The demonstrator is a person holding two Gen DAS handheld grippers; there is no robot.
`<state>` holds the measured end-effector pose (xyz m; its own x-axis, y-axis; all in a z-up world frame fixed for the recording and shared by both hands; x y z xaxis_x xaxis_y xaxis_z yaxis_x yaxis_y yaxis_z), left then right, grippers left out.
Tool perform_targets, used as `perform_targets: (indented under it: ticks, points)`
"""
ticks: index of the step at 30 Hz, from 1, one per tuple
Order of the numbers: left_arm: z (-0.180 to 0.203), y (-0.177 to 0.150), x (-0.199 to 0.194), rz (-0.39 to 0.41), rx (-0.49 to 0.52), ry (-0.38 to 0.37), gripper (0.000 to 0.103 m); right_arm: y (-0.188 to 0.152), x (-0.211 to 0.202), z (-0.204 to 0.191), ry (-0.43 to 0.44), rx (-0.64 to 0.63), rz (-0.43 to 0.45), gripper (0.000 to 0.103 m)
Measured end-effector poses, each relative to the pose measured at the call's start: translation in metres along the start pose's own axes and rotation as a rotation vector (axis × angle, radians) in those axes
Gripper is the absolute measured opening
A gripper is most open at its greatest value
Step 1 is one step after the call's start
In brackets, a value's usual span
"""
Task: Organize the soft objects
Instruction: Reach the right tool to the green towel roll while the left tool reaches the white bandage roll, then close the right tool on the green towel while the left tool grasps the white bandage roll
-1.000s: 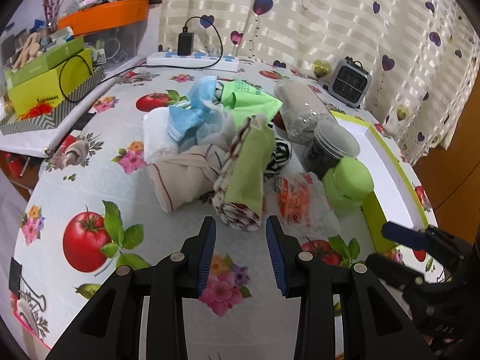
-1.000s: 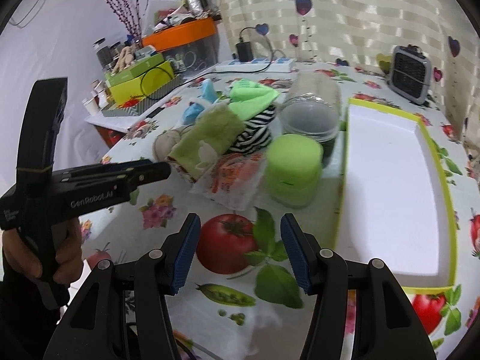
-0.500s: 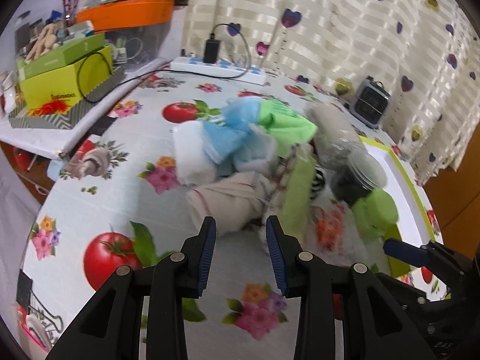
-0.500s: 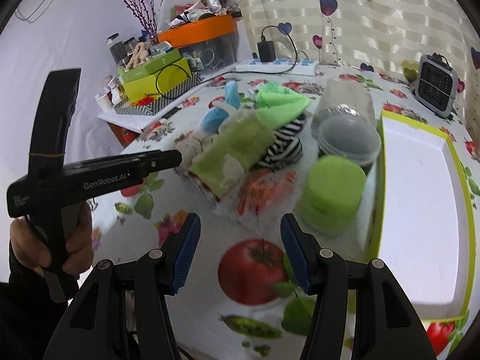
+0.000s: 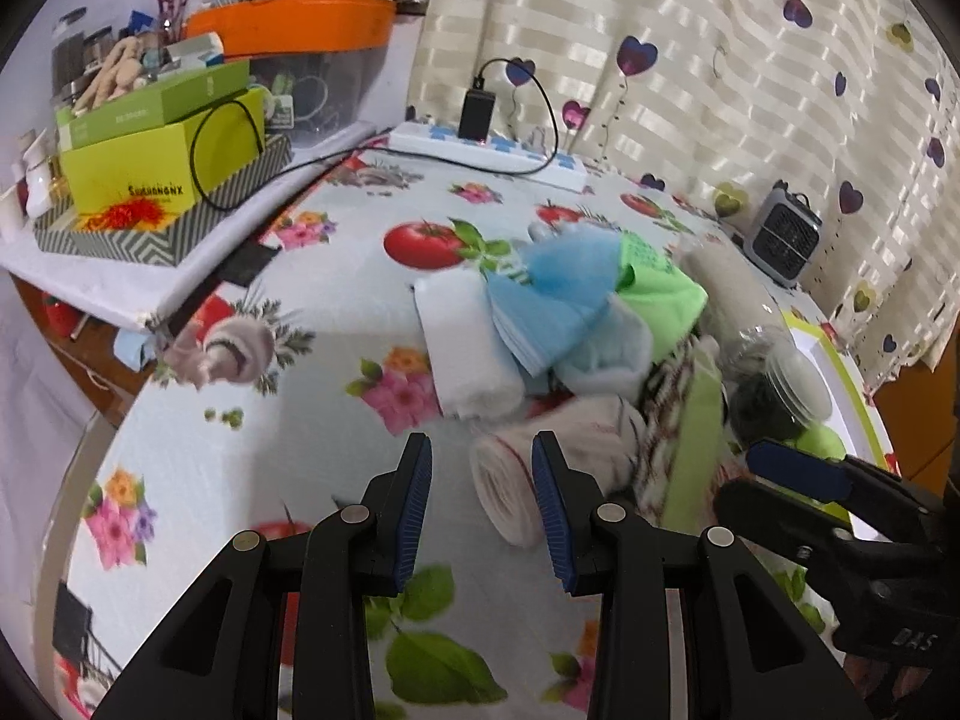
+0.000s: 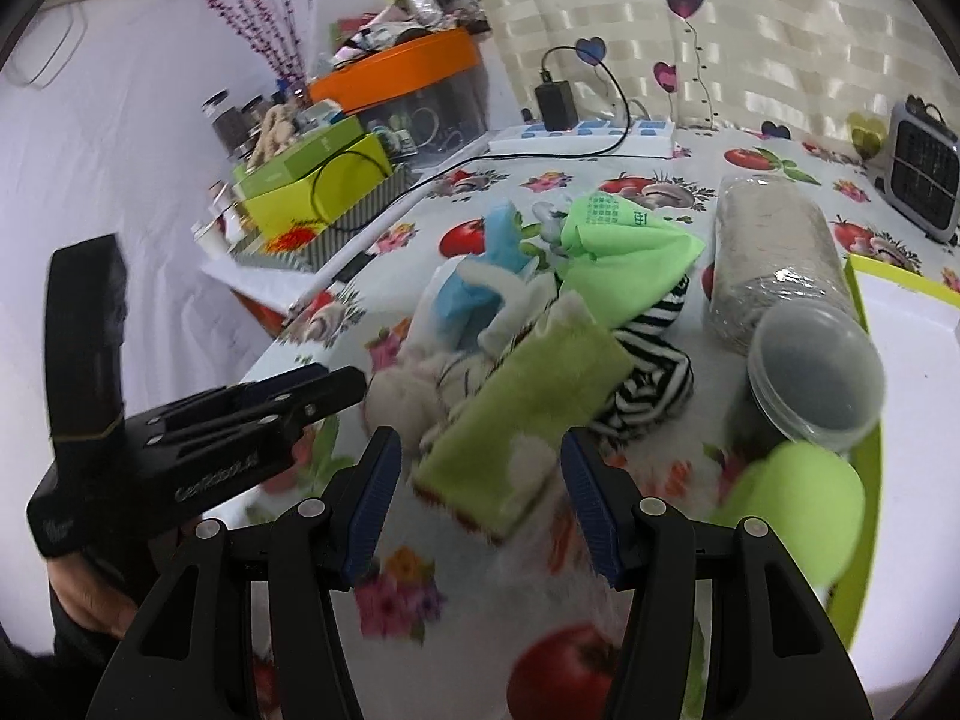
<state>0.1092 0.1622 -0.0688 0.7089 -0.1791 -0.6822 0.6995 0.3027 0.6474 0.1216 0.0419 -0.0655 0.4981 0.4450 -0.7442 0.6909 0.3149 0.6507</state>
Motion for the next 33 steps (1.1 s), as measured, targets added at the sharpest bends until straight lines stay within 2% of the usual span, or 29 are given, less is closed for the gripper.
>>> perform_targets:
  ticks: [7,9,12,17,19,24,33]
  points:
    - [-0.005,0.018,0.017,0.006,0.021,-0.047,0.034,0.005,0.028,0.004,-0.034,0.055,-0.051,0.056]
    - [-0.002,0.016,0.025,-0.022,0.036,-0.074,0.034,0.001,0.033,0.006,-0.043,0.055,-0.073,0.056]
    - [0.001,0.013,0.025,-0.02,0.051,-0.094,0.034,-0.004,0.04,0.008,-0.04,0.065,-0.105,0.057]
    - [0.009,0.0,0.019,-0.05,0.075,-0.164,0.035,-0.004,0.041,0.007,-0.027,0.044,-0.108,0.056]
    - [0.013,-0.006,0.018,-0.07,0.093,-0.173,0.035,-0.005,0.041,0.004,-0.007,0.023,-0.101,0.044]
    - [0.011,-0.004,0.018,-0.065,0.093,-0.175,0.035,-0.006,0.039,0.0,0.017,-0.007,-0.089,0.031]
    - [0.001,0.019,0.024,-0.026,0.099,-0.162,0.035,-0.001,0.018,0.002,0.042,-0.008,-0.029,0.029]
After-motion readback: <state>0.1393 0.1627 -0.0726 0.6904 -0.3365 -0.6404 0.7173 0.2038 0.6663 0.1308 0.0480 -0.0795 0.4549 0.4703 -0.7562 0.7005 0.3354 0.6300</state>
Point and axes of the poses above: each gripper's, at about its wrist camera, not at the fingertips, and x roughly the way its jaws point, z to its right, y to its top, the point moved 10 cm from there along x, roughly the way its jaws point, and after that the axes turned 12 degrees about -y, right-handed, at the moved point
